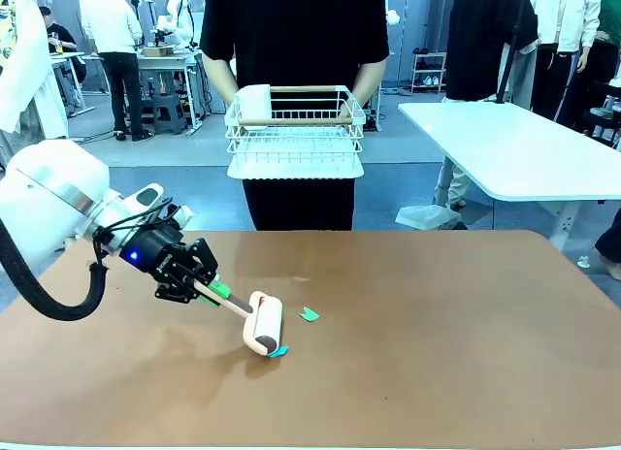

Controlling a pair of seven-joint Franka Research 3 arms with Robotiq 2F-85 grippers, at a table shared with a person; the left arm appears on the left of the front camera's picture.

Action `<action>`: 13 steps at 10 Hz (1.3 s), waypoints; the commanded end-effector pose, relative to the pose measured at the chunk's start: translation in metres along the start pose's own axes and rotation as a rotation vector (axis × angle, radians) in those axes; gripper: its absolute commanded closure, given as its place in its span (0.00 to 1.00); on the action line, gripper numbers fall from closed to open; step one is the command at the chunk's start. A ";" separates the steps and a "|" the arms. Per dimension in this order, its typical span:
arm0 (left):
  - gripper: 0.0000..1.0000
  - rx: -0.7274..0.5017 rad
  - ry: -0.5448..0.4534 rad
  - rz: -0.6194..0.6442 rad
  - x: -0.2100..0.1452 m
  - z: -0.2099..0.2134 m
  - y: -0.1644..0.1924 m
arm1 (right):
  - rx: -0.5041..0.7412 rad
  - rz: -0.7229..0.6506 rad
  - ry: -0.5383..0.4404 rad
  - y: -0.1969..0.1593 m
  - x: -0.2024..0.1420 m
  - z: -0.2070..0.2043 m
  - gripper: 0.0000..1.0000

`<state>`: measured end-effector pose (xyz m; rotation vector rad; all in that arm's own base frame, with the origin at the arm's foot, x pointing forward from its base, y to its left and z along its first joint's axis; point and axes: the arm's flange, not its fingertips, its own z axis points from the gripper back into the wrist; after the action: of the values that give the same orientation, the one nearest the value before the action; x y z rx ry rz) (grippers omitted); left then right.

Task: Clean the table.
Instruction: Clean the table with the Lint Roller when the human lifts the Dish drying rack.

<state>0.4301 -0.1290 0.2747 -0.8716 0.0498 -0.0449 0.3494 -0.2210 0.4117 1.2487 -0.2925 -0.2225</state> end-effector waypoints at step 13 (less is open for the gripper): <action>0.78 0.059 0.136 -0.036 0.031 -0.099 -0.107 | 0.018 0.014 -0.006 0.003 0.000 0.001 0.00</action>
<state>0.4505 -0.2691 0.2857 -0.8433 0.1336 -0.1339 0.3492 -0.2212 0.4117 1.2484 -0.2928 -0.2232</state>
